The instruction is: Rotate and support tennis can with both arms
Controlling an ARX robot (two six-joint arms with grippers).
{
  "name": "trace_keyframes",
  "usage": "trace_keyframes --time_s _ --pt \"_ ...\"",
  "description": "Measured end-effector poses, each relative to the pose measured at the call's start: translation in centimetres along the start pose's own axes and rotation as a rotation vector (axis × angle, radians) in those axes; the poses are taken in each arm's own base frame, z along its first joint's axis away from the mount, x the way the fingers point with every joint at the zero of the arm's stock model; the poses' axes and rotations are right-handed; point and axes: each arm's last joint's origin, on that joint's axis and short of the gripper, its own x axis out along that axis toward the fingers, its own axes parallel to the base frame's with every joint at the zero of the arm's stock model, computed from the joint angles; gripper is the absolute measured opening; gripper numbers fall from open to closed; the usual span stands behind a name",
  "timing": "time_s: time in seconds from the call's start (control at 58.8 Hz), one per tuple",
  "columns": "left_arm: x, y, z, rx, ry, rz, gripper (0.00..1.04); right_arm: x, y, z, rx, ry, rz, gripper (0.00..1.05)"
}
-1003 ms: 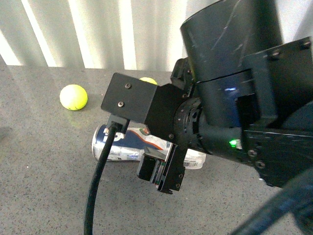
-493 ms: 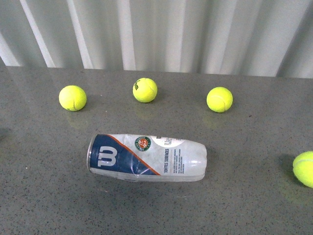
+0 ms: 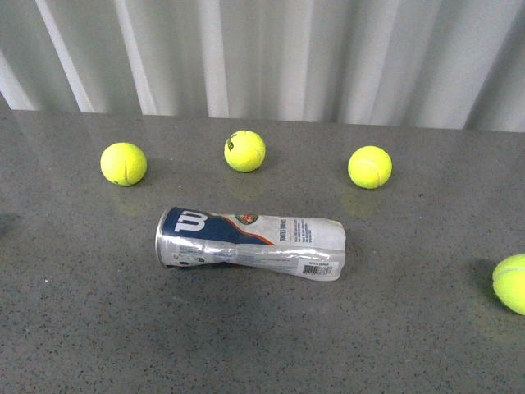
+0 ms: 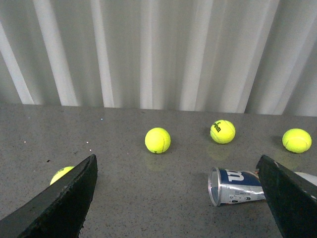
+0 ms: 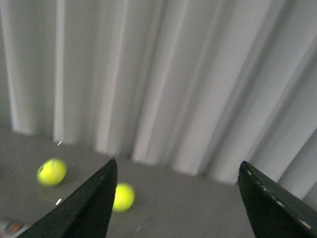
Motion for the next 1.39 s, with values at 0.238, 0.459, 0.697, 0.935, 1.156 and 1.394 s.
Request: trace_keyframes --time_s 0.238,0.459,0.697,0.935,1.156,1.394 --pt "0.0 0.0 0.0 0.0 -0.001 -0.001 0.98 -1.3 -2.2 -6.1 0.164 0.038 -0.013 0.2" --pt "0.0 0.0 0.0 0.0 -0.001 -0.001 0.98 -2.0 -2.8 -8.5 0.177 0.041 -0.022 0.03" --pt "0.0 0.0 0.0 0.0 -0.001 0.0 0.98 -2.7 -3.8 -10.0 0.181 0.03 -0.029 0.03" --pt "0.0 0.0 0.0 0.0 -0.001 0.0 0.98 -3.2 -3.7 -10.7 0.181 0.024 -0.028 0.03" --pt "0.0 0.0 0.0 0.0 0.0 0.0 0.98 -4.3 -3.6 -10.9 0.181 0.028 -0.027 0.03" --pt "0.0 0.0 0.0 0.0 -0.002 0.0 0.98 -4.3 -3.6 -10.9 0.181 0.029 -0.027 0.15"
